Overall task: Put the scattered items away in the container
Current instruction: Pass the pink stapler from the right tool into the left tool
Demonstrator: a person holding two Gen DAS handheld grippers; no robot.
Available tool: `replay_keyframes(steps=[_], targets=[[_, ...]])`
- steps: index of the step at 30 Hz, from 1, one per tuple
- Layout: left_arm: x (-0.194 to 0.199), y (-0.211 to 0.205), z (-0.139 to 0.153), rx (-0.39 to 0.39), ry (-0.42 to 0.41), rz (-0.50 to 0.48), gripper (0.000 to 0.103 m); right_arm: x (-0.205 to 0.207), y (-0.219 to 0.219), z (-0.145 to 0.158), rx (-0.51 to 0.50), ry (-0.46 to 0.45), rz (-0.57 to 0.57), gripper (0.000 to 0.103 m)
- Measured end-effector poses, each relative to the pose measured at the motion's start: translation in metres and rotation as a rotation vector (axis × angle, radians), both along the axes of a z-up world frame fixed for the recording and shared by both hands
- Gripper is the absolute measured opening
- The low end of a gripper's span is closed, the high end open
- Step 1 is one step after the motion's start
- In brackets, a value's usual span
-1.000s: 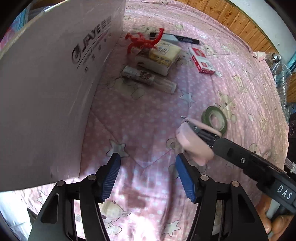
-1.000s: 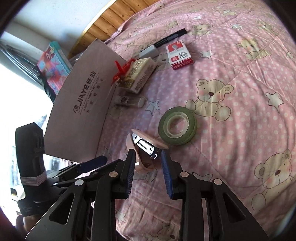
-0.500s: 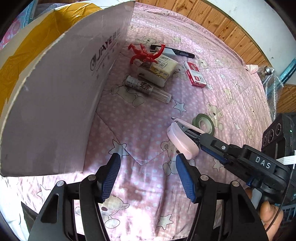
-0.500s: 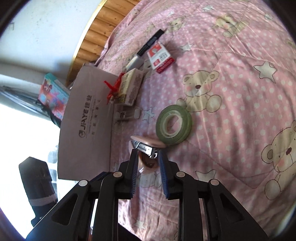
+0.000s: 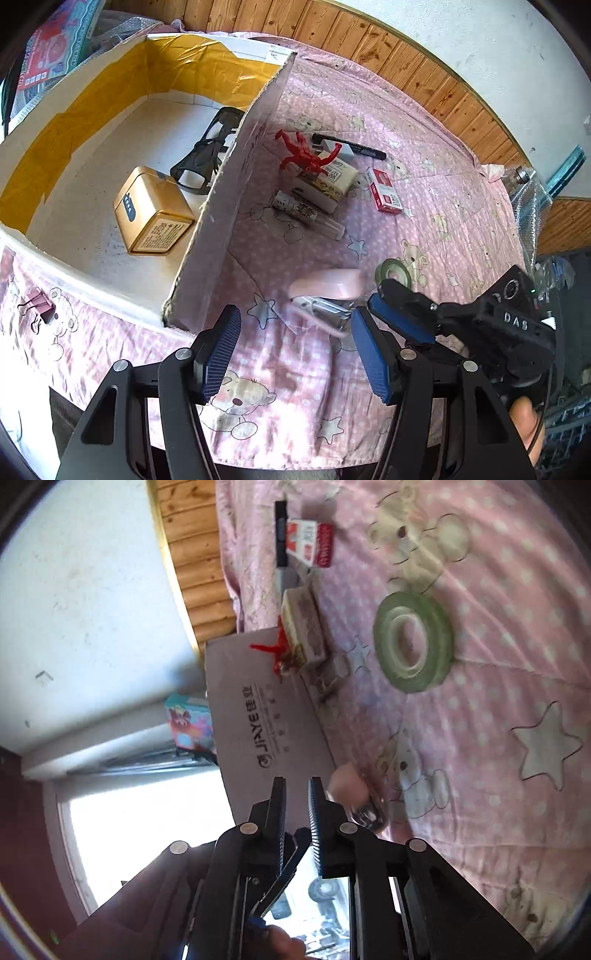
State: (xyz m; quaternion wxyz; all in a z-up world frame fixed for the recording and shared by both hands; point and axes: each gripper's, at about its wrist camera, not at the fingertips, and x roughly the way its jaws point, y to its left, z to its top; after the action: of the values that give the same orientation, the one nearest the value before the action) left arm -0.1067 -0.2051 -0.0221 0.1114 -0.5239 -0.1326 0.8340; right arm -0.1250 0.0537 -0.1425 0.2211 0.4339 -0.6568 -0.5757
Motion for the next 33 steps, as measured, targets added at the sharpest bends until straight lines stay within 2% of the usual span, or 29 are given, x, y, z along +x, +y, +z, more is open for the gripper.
replay_keyframes(steps=[3,4,6,9,11,13,15,16,18,20,21,23,25,26,27,28,30,33], targets=[[-0.002,0.007,-0.004,0.007,-0.004,-0.033,0.063,0.001,0.012,-0.003,0.107,-0.038,-0.003,0.016],[-0.002,0.009,-0.005,0.006,-0.006,-0.04,0.063,-0.001,0.012,0.003,0.162,-0.016,0.025,0.018],[-0.001,0.009,-0.007,0.008,-0.01,-0.047,0.063,-0.005,0.01,0.022,0.283,0.052,0.077,0.028],[-0.001,0.009,-0.013,0.022,-0.033,-0.062,0.063,-0.012,0.002,0.043,0.4,0.145,0.148,0.03],[0.001,0.011,-0.015,0.01,-0.034,-0.063,0.063,-0.02,-0.011,0.044,0.423,0.171,0.227,0.03],[0.005,0.006,-0.015,-0.017,-0.042,-0.03,0.063,-0.028,-0.031,0.045,0.529,0.196,0.317,0.032],[0.014,0.0,-0.013,-0.007,-0.056,-0.043,0.063,-0.03,-0.048,0.041,0.633,0.206,0.385,0.044],[0.02,-0.001,-0.011,-0.012,-0.057,-0.07,0.063,-0.031,-0.056,0.034,0.652,0.2,0.424,0.045],[0.033,-0.004,-0.01,-0.052,-0.055,-0.088,0.063,-0.031,-0.064,0.033,0.688,0.247,0.425,0.041],[0.038,-0.009,-0.013,-0.052,-0.068,-0.082,0.063,-0.034,-0.067,0.035,0.728,0.245,0.411,0.029],[0.038,-0.011,-0.015,-0.047,-0.074,-0.069,0.063,-0.033,-0.066,0.041,0.753,0.261,0.389,0.029],[0.037,-0.013,-0.012,-0.042,-0.062,-0.057,0.063,-0.029,-0.07,0.06,0.872,0.321,0.375,0.028],[0.037,-0.014,-0.01,-0.051,-0.047,-0.054,0.063,-0.02,-0.084,0.079,1.067,0.395,0.376,0.029],[0.037,-0.014,-0.009,-0.052,-0.043,-0.052,0.063,-0.015,-0.09,0.085,1.124,0.417,0.396,0.031],[0.036,-0.014,-0.01,-0.051,-0.043,-0.053,0.063,-0.015,-0.097,0.083,1.125,0.42,0.435,0.032],[0.035,-0.014,-0.012,-0.054,-0.047,-0.054,0.063,-0.015,-0.096,0.081,1.078,0.413,0.464,0.032],[0.033,-0.014,-0.015,-0.049,-0.053,-0.054,0.063,-0.015,-0.088,0.079,0.985,0.392,0.455,0.032],[0.03,-0.013,-0.016,-0.039,-0.056,-0.051,0.063,-0.01,-0.066,0.077,0.948,0.36,0.419,0.034]])
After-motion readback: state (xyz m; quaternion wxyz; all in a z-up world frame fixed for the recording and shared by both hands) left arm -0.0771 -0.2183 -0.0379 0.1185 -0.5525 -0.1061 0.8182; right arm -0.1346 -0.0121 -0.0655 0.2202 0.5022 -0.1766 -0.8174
